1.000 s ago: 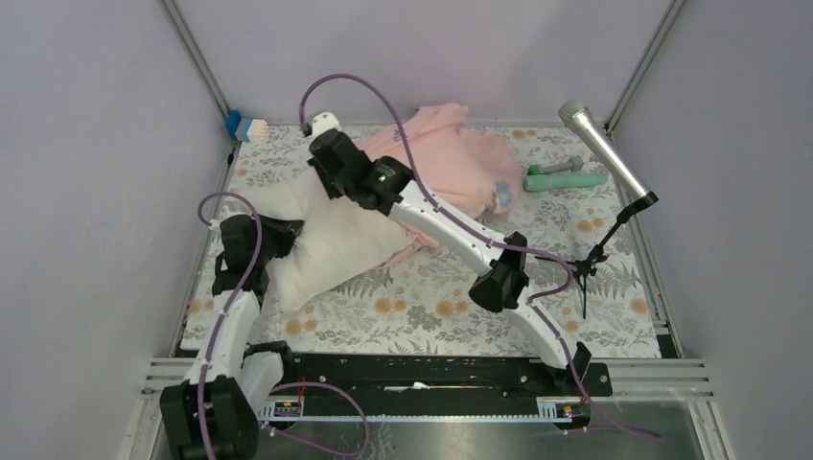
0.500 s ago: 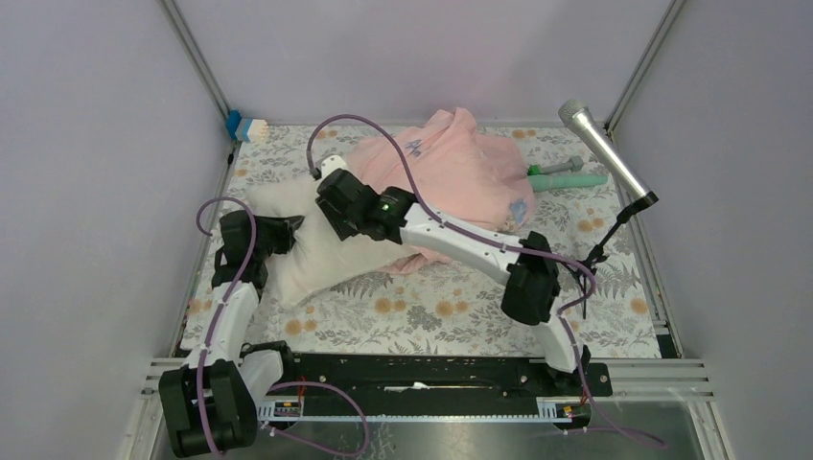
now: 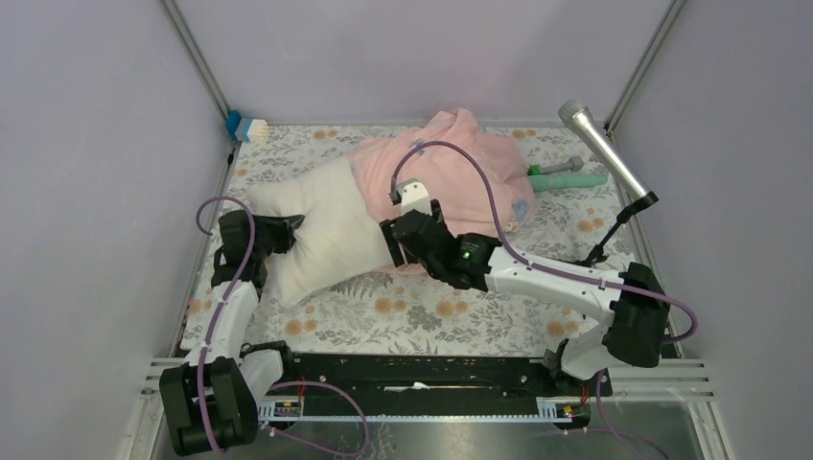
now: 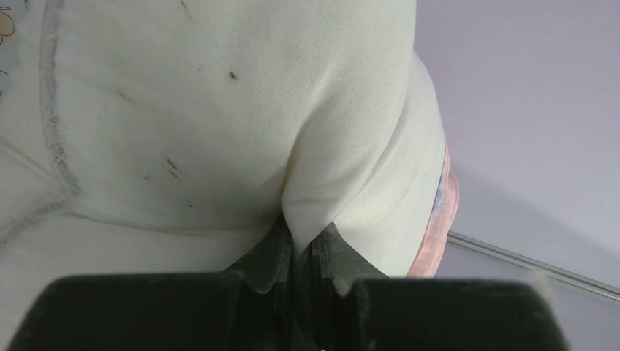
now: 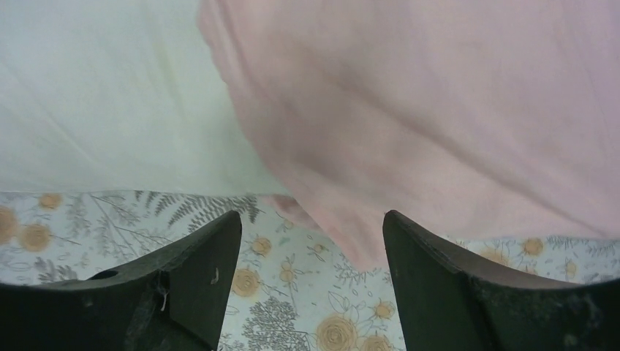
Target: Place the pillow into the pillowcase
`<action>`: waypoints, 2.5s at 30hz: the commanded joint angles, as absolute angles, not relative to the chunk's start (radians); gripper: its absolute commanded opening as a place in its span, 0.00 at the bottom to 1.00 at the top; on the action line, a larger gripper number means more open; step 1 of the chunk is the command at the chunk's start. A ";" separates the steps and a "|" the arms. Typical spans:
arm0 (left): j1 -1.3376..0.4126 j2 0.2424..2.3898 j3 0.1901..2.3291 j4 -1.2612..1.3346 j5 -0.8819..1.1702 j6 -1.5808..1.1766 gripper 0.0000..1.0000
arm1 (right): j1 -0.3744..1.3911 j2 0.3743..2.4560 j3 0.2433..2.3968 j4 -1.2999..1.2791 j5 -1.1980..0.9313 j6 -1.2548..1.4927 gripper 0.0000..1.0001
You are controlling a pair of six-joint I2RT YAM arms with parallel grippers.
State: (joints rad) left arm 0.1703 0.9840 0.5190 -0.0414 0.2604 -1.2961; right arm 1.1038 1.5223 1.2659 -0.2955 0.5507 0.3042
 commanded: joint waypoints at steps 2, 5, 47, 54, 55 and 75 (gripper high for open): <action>0.169 1.001 0.534 -0.050 0.317 -1.277 0.00 | 1.111 1.502 1.112 -0.237 0.640 0.397 0.78; 0.172 1.003 0.546 -0.060 0.319 -1.273 0.00 | 1.111 1.516 1.046 -0.235 0.682 0.437 0.80; 0.005 0.819 0.353 -0.150 0.156 -1.335 0.00 | 1.180 1.656 1.624 -0.428 0.492 0.262 0.77; 0.005 0.782 0.245 -0.128 0.186 -1.341 0.00 | 1.068 1.909 1.929 -0.487 0.707 0.134 0.78; 0.005 0.783 0.238 -0.125 0.189 -1.339 0.00 | 1.057 1.968 1.980 -0.501 0.729 0.117 0.78; 0.006 0.837 0.180 -0.040 0.258 -1.318 0.00 | 0.921 2.283 2.328 -0.750 0.831 0.135 0.61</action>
